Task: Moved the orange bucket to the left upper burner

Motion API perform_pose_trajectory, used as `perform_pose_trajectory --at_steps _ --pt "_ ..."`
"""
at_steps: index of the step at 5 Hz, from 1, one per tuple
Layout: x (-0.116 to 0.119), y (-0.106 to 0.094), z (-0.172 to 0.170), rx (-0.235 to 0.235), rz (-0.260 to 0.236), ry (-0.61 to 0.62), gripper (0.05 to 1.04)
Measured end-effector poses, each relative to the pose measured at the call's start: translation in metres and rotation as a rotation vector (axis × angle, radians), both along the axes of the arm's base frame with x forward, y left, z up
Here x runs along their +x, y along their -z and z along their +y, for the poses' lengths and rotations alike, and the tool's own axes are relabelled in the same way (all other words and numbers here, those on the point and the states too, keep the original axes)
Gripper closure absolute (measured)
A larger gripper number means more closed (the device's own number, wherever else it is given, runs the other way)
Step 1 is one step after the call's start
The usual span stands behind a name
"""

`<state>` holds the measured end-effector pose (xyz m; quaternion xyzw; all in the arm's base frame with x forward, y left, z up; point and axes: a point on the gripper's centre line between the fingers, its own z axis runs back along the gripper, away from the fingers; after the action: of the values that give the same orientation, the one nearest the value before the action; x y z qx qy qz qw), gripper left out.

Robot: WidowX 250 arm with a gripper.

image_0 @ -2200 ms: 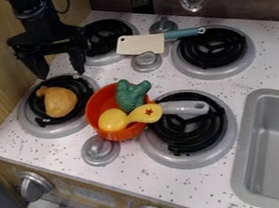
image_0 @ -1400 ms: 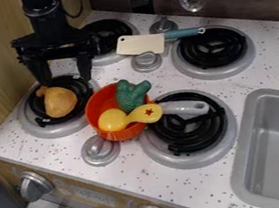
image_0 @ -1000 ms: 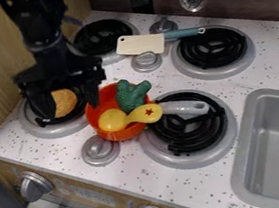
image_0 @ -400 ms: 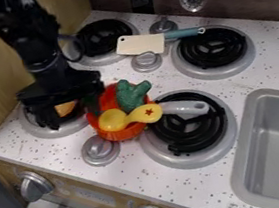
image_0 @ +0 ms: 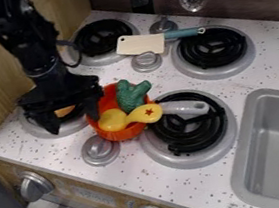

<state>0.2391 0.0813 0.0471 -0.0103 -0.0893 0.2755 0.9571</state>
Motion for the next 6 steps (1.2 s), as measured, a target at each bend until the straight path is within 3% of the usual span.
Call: perform_pose_trajectory --at_steps 5,6 --pt "0.01 0.023 -0.001 0.015 -0.065 -0.06 0.084" --pt "0.011 0.029 -0.003 -0.003 -0.074 -0.062 0.084"
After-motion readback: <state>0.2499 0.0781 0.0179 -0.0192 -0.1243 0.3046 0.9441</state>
